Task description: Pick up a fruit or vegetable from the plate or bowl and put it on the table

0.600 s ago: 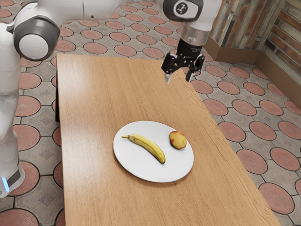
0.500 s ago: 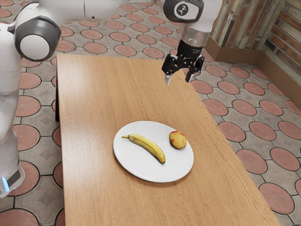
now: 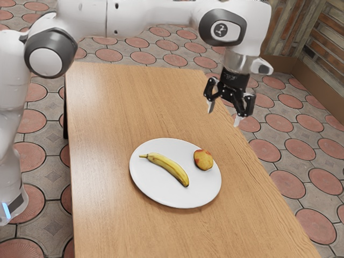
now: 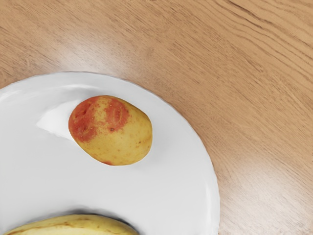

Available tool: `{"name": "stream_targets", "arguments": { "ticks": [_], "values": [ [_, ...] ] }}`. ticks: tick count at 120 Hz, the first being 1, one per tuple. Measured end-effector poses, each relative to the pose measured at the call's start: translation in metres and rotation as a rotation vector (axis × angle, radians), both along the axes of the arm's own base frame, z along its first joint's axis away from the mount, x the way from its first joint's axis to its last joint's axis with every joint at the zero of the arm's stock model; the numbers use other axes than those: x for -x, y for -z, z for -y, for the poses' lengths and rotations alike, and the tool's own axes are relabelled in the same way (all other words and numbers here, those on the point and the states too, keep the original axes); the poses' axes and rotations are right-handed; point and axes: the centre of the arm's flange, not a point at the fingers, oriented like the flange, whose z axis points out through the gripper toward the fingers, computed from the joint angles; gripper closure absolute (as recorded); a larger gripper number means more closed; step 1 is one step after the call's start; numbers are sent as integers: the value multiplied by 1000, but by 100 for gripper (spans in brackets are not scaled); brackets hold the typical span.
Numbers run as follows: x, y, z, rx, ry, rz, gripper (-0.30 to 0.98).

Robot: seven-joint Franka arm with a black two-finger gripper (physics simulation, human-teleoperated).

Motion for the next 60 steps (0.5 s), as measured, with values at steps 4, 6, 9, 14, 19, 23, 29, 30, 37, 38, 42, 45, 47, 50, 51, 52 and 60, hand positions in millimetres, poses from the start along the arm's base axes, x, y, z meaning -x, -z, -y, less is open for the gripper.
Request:
{"name": "stream_targets", "arguments": {
  "ticks": [4, 6, 9, 14, 19, 23, 29, 30, 37, 38, 42, 45, 47, 50, 51, 52, 60],
  "values": [
    [0, 1, -2, -9, 70, 14, 0],
    [0, -1, -3, -15, 105, 23, 0],
    [3, -4, -2, -24, 164, 39, 0],
    [24, -4, 13, -74, 289, 42, 0],
    [58, -6, 30, -120, 419, 41, 0],
    [86, -5, 41, -149, 521, 46, 0],
    [119, 2, 60, -179, 668, 50, 1],
    [122, 4, 61, -182, 688, 51, 1],
    [125, 11, 48, -202, 768, 57, 1],
    [124, 13, 45, -204, 776, 56, 1],
    [118, 20, 35, -210, 808, 50, 1],
    [111, 28, 26, -212, 830, 42, 1],
    [108, 33, 20, -213, 843, 37, 1],
    [106, 41, 12, -213, 867, 31, 1],
    [107, 44, 10, -212, 876, 29, 1],
    [108, 47, 8, -211, 886, 29, 1],
    [127, 60, 8, -202, 987, 46, 1]
  ]
}}
